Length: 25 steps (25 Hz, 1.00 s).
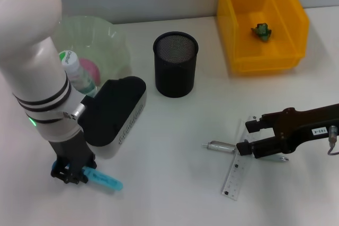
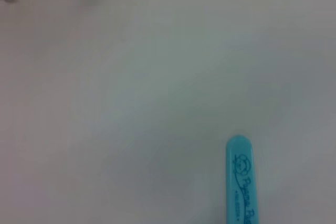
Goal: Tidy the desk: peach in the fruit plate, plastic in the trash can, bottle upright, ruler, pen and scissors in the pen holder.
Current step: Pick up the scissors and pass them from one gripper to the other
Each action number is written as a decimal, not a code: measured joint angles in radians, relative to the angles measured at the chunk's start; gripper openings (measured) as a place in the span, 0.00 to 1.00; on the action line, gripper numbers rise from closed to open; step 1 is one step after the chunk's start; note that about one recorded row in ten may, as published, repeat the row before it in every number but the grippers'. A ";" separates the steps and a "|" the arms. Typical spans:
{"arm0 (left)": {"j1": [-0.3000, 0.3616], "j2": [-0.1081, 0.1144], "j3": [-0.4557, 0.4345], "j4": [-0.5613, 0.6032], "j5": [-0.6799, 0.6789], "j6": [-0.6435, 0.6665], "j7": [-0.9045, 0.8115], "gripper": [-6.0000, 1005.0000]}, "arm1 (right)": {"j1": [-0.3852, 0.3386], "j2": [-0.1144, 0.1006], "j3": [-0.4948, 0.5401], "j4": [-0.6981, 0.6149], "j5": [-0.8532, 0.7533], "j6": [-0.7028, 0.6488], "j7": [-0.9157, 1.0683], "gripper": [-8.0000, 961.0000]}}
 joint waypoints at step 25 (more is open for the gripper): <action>-0.017 0.009 -0.443 0.103 -0.230 0.276 -0.114 0.25 | 0.013 0.000 0.000 0.000 0.045 0.000 -0.061 0.82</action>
